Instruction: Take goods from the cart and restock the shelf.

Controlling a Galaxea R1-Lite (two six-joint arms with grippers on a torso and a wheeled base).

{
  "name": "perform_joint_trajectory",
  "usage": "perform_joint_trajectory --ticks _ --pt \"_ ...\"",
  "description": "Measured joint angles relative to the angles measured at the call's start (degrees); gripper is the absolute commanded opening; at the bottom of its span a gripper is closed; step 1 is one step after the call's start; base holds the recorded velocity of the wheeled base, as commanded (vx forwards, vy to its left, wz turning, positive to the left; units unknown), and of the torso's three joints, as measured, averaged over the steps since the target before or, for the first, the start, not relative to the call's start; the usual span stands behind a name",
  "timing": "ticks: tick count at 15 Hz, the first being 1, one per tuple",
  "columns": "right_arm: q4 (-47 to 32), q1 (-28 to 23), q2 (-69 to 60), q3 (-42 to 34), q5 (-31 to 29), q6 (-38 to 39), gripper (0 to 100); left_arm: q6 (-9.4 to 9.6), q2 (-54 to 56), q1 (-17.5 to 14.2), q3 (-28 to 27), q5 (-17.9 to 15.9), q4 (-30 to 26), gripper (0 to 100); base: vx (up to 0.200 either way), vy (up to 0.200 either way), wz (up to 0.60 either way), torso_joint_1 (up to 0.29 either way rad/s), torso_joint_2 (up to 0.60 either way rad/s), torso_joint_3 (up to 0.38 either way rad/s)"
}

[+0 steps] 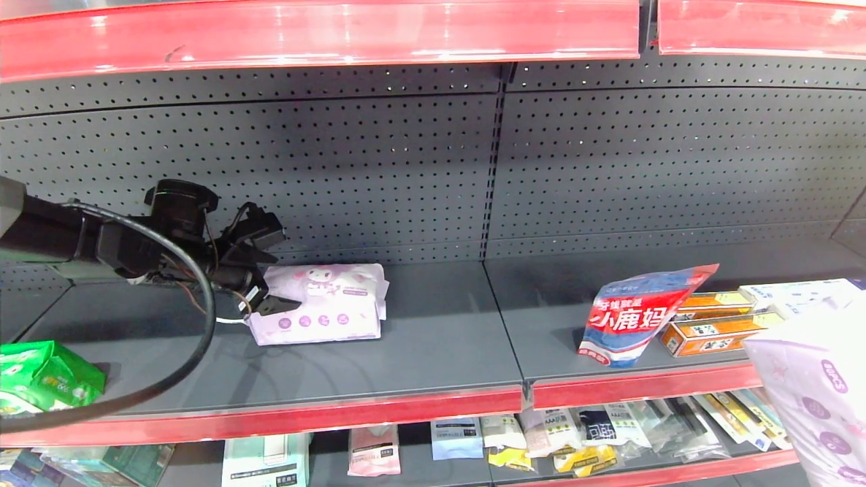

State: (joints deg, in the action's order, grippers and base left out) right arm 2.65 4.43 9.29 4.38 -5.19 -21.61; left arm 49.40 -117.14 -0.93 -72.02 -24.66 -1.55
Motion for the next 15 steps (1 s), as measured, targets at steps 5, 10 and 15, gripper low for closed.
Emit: perform_joint_trajectory --ticks 5,10,15 --pt "0.00 0.04 0.00 -0.16 0.07 -0.04 0 1.62 -2.10 0.18 -3.85 -0.05 -2.91 100 0.000 0.000 0.00 0.000 0.00 0.000" --pt "-0.07 0.04 0.02 -0.39 0.09 -0.04 0 1.65 -3.12 0.27 -8.27 -0.07 -10.17 100 0.000 0.000 0.00 0.000 0.00 0.000" --pt "-0.05 0.04 0.05 -0.69 0.11 -0.04 0 1.67 -4.02 0.52 -13.06 -0.13 -13.45 100 0.000 0.000 0.00 0.000 0.00 0.000"
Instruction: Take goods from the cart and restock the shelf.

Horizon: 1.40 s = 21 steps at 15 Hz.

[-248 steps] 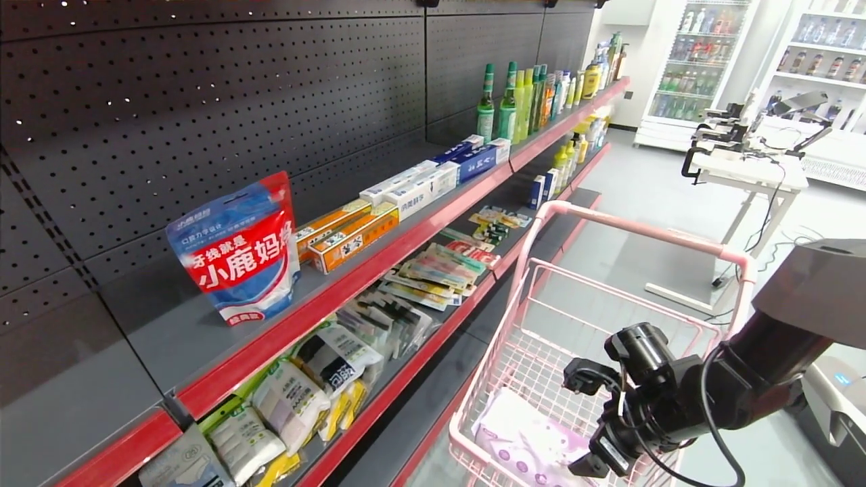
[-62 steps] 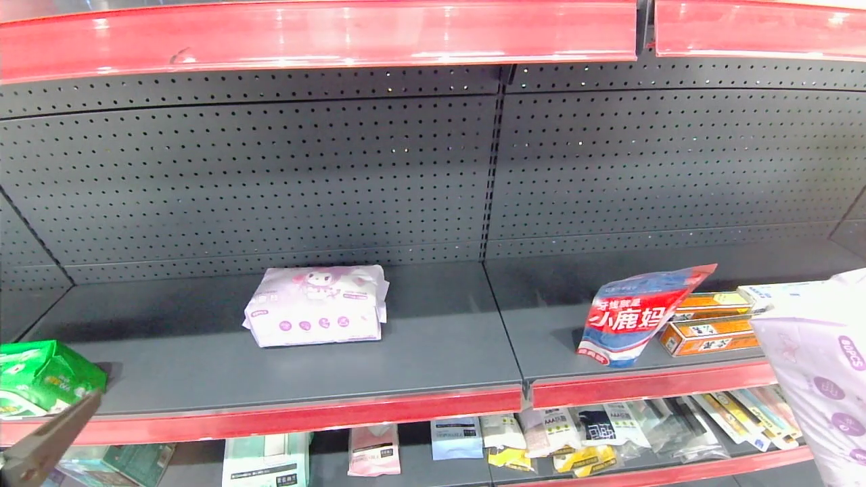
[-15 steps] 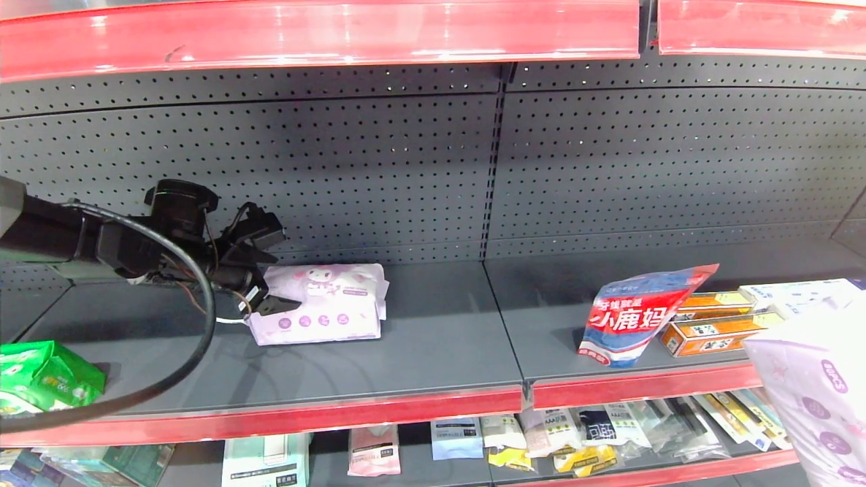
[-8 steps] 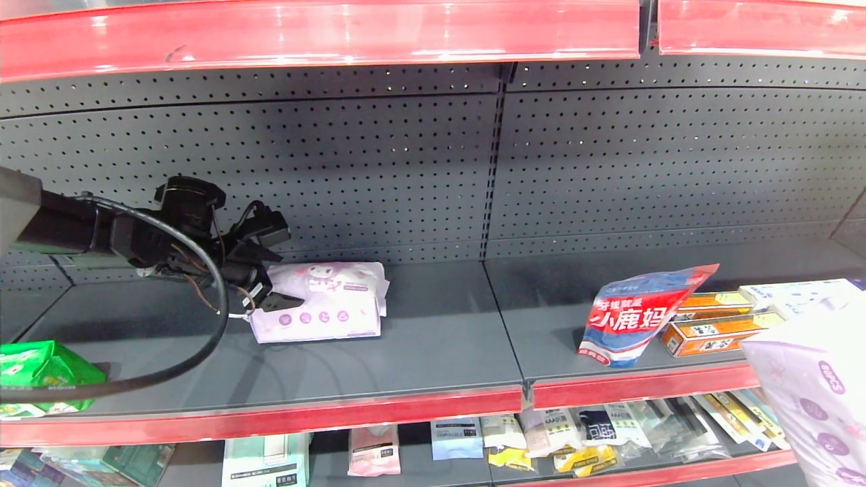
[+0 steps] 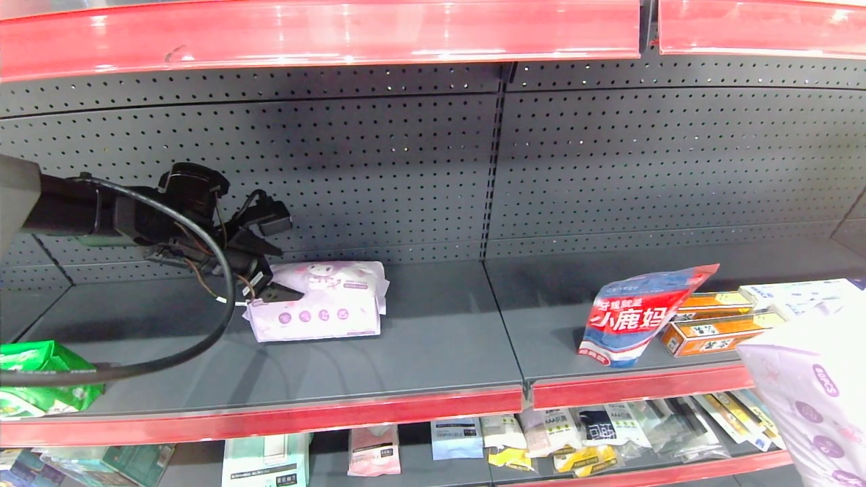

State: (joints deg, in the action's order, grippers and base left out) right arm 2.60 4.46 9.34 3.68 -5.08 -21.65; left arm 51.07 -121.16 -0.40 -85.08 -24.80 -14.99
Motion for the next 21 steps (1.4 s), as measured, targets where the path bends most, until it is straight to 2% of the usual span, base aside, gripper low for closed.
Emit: perform_joint_trajectory --ticks 6,8,12,14,21 --pt "0.02 0.07 -0.63 -0.07 0.18 0.04 0 -0.07 -0.45 1.17 -0.09 0.00 -0.55 100 0.000 0.000 0.00 0.000 0.00 0.000" --pt "0.02 0.09 -0.77 -0.07 0.18 0.01 0 0.09 0.07 1.28 -0.04 0.06 -4.29 100 0.000 0.000 0.00 0.000 0.00 0.000" --pt "0.00 0.07 -0.80 0.01 0.18 0.01 0 0.59 0.82 1.28 -0.62 0.11 -5.89 100 0.000 0.000 0.00 0.000 0.00 0.000" --pt "0.02 0.09 -0.80 0.09 0.18 -0.02 0 0.68 0.79 1.24 -2.05 0.11 -7.91 100 0.000 0.000 0.00 0.000 0.00 0.000" --pt "0.00 0.09 -0.80 0.22 0.00 -0.02 0 0.74 -1.19 1.13 -5.11 0.11 -8.86 100 0.000 0.000 0.00 0.000 0.00 0.000"
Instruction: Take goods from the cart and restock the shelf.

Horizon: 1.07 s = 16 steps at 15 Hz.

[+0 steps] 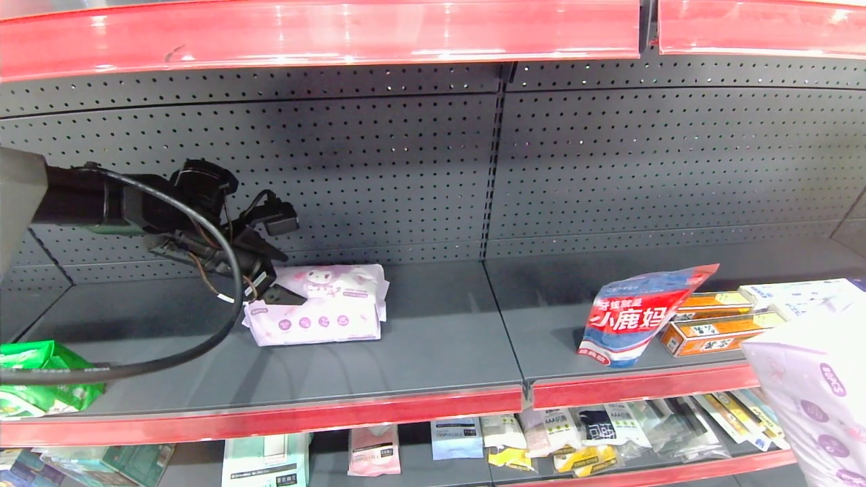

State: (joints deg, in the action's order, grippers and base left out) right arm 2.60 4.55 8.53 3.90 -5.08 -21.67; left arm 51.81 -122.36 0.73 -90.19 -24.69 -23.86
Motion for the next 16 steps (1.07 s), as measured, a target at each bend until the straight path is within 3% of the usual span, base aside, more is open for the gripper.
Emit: perform_joint_trajectory --ticks 16 --pt "0.02 0.00 0.22 -0.63 -0.02 0.00 0 0.13 -3.17 0.69 -1.65 -0.02 -2.50 100 0.000 0.000 0.00 0.000 0.00 0.000"
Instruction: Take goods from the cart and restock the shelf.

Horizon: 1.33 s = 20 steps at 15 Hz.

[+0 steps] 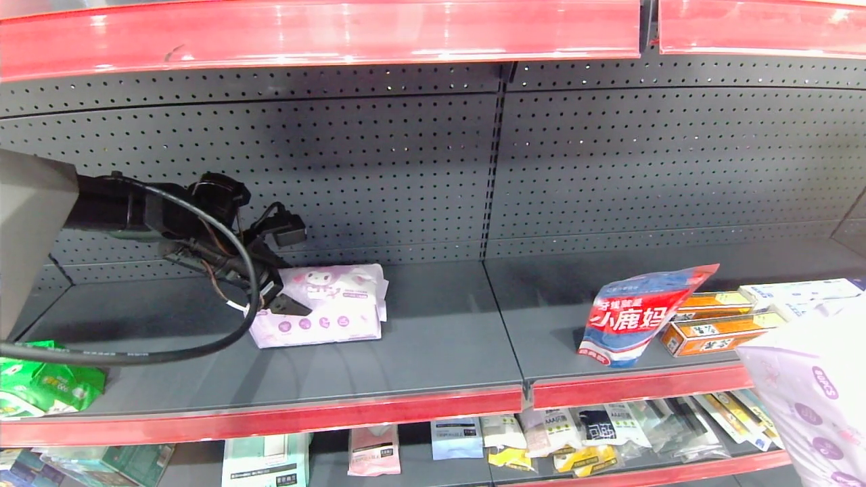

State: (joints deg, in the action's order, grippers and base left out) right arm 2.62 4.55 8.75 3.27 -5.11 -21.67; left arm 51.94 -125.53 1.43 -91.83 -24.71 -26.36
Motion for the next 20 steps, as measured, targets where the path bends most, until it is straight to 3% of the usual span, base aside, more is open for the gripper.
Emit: perform_joint_trajectory --ticks 4,5,10,14,20 --pt "-0.02 0.00 0.06 -0.40 0.00 0.02 0 0.30 -0.71 0.26 -0.12 0.00 0.24 100 0.000 0.000 0.00 0.000 0.00 0.000" --pt "0.00 0.00 0.06 -0.44 0.00 0.00 0 0.44 -0.79 0.33 -0.15 -0.02 0.24 0 0.000 0.000 0.00 0.000 0.00 0.000" --pt "0.05 0.00 0.01 -0.84 0.00 0.06 0 2.94 -1.27 0.63 0.10 -0.16 0.20 0 0.000 0.000 0.00 0.000 0.00 0.000" --pt "0.00 -0.04 -0.05 -1.18 0.02 0.06 0 7.56 -1.01 0.61 0.24 -2.11 -1.56 0 0.000 0.000 0.00 0.000 0.00 0.000" --pt "0.00 0.00 -0.05 -1.40 0.00 0.06 0 10.19 2.10 0.59 1.69 -4.46 -5.50 0 0.000 0.000 0.00 0.000 0.00 0.000"
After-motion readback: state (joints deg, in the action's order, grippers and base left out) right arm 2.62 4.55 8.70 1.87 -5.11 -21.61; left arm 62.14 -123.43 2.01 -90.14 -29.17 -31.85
